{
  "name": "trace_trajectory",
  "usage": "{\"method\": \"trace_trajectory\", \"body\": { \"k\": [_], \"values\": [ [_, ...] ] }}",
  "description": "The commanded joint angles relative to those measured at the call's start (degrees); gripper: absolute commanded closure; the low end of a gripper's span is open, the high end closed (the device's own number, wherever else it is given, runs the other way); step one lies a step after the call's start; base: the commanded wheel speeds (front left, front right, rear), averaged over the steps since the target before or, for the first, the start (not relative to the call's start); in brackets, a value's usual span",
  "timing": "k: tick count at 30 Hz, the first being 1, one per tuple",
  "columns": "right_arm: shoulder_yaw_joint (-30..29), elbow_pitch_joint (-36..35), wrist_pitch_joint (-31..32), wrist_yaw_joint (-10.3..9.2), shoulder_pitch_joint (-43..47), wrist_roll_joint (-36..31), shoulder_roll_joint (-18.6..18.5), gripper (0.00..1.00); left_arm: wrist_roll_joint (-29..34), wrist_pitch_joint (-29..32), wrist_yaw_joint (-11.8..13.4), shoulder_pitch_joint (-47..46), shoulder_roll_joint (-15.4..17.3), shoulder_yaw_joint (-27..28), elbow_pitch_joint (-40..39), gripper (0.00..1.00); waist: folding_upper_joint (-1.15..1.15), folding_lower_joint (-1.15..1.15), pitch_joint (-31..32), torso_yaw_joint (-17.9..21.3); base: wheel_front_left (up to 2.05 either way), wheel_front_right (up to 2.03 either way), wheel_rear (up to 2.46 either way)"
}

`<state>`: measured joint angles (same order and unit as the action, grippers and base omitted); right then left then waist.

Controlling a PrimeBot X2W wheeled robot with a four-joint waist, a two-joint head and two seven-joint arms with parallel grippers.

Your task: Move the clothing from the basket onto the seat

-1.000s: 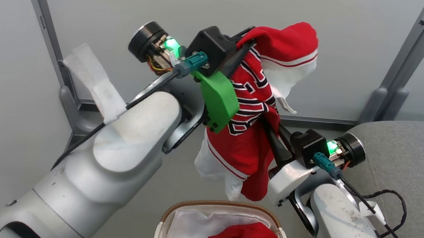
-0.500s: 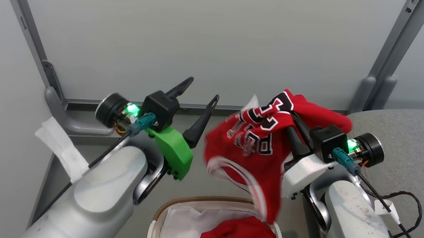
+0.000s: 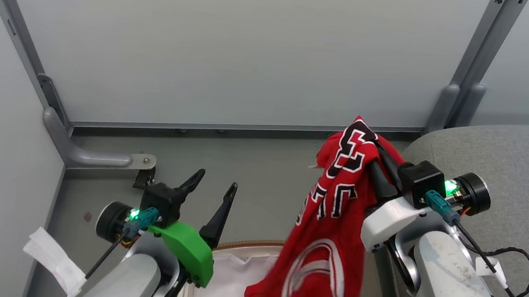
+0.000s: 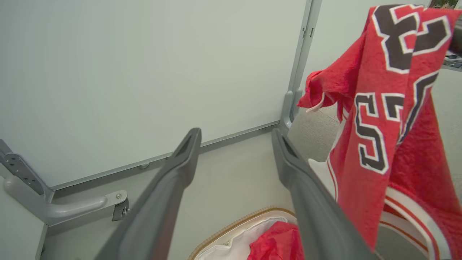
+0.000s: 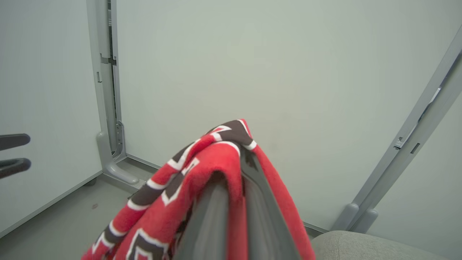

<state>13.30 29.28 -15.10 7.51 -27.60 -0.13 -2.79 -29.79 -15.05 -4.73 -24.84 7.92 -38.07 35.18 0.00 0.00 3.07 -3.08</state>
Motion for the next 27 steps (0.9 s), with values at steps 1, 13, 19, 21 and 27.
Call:
{"method": "trace_trajectory", "body": {
  "k": [1, 13, 19, 21, 27],
  "values": [
    [-0.3, -0.3, -0.1, -0.04, 0.7, -0.6, -0.2, 1.0, 0.8, -0.2, -0.1, 1.5, -0.3, 0.8, -0.4, 0.0, 0.0, 0.0, -0.1, 0.1, 0.0, 0.0, 0.0],
    [-2.3, -0.3, -0.1, -0.05, 0.1, -3.6, -0.2, 1.0, 4.9, -0.1, -1.1, 7.6, -3.2, 7.5, -4.4, 0.0, 0.0, 0.0, -1.2, 6.9, 0.0, 0.0, 0.0],
    [-5.3, -1.4, -0.1, -0.05, 0.0, -6.5, -0.2, 1.0, 6.9, -0.1, -1.8, 9.0, -4.5, 8.9, -6.3, 0.0, 0.0, 0.0, -2.2, 14.1, 0.0, 0.0, 0.0],
    [-6.3, -1.7, -0.1, -0.06, -0.1, -7.5, -0.2, 1.0, 7.4, -0.1, -1.9, 9.2, -4.6, 8.9, -6.6, 0.0, 0.0, 0.0, -2.6, 16.4, 0.0, 0.0, 0.0],
    [-10.0, -2.3, -0.1, -0.06, 0.1, -9.3, -0.2, 1.0, 8.0, -0.1, -2.3, 9.1, -4.9, 8.1, -7.5, 0.0, 0.0, 0.0, -3.8, 22.3, 0.0, 0.0, 0.0]
  ]
}}
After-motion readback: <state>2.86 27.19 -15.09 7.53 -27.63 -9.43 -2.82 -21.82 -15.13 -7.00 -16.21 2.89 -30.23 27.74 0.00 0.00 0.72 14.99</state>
